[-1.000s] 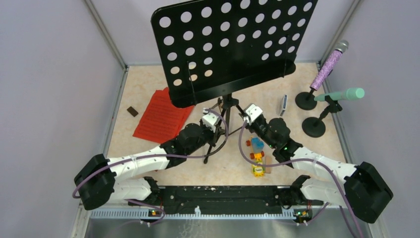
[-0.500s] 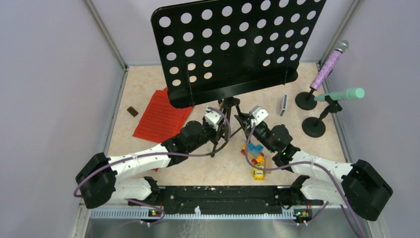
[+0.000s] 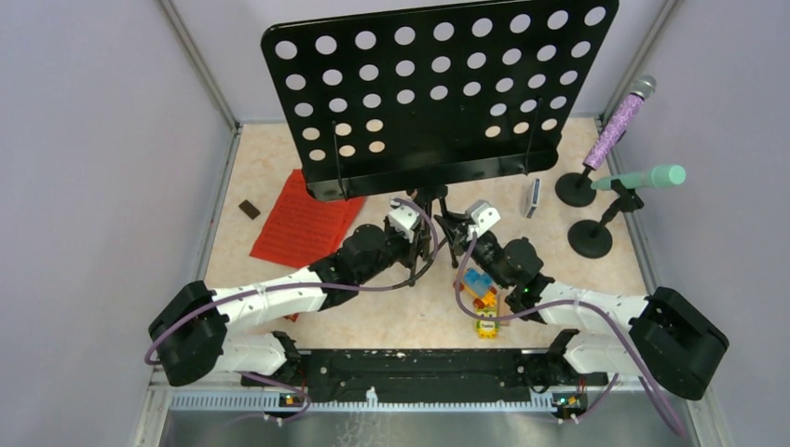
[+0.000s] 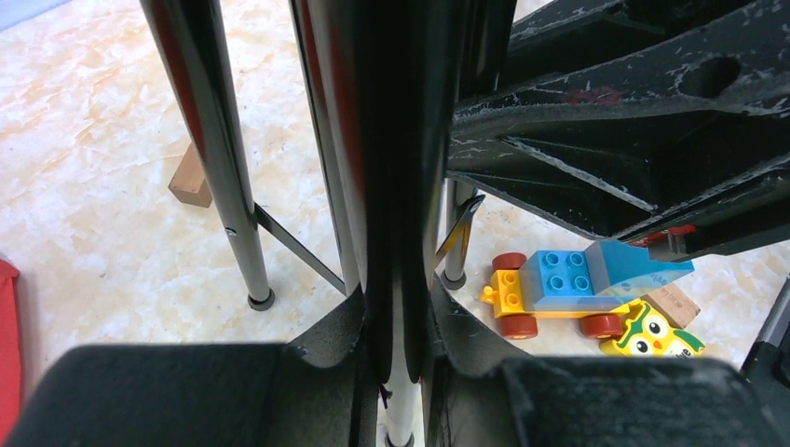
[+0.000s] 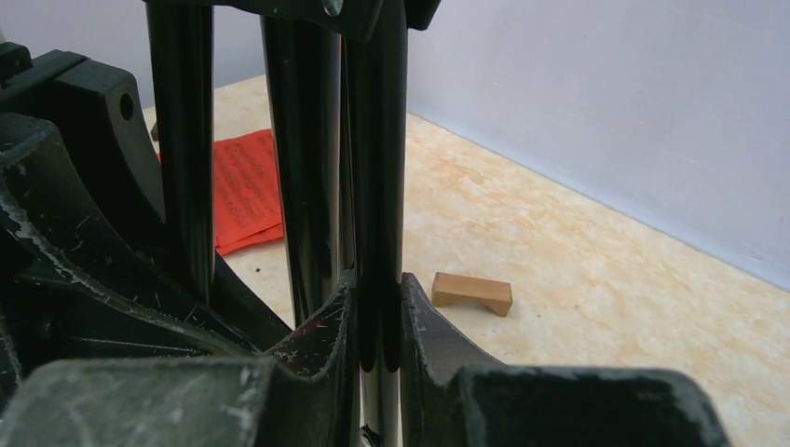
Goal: Pack up the instrument practice props
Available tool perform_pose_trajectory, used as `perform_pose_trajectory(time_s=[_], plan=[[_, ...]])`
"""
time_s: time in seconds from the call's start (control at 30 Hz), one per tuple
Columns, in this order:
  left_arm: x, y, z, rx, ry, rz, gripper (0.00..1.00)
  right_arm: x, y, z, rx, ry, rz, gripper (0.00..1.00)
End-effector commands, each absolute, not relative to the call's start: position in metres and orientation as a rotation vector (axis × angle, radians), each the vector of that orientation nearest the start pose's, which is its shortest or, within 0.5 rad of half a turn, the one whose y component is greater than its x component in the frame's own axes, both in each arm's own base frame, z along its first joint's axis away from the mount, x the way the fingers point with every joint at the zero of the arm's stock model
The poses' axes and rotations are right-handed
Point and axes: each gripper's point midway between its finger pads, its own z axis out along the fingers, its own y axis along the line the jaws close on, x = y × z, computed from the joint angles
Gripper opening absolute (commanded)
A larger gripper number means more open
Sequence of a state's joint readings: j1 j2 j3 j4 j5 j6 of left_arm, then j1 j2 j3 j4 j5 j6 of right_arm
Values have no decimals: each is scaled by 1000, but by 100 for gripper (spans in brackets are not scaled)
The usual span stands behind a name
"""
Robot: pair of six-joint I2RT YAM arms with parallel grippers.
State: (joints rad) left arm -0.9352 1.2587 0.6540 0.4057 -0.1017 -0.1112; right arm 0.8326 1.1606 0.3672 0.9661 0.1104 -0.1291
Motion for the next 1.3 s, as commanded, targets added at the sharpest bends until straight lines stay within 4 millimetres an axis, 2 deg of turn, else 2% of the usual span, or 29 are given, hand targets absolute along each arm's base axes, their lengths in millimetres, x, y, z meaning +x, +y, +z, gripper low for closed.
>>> perform_pose_trajectory(time_s=[0.0,0.1,0.3,0.47,0.6,0.87,1.1,1.27], plan=[[272,-316,225,512,1585,-662,0,241,286,276,-543,1107,701,2],[272,-315,223,526,1592,-651,0,252,277,264,-503,1184,632,5],[268,-315,214,546,1614,-655,3,250,270,256,-521,1226,610,32],[264,-313,205,560,1634,-662,22,246,266,257,-524,1235,611,42],[260,-311,202,569,1644,-668,38,244,261,258,-501,1244,615,55],[256,-307,201,573,1656,-666,76,243,259,271,-445,1236,656,65],[246,-305,203,603,1639,-699,98,242,262,290,-356,1250,760,75],[232,-303,198,645,1638,-746,99,241,265,307,-316,1243,814,79]])
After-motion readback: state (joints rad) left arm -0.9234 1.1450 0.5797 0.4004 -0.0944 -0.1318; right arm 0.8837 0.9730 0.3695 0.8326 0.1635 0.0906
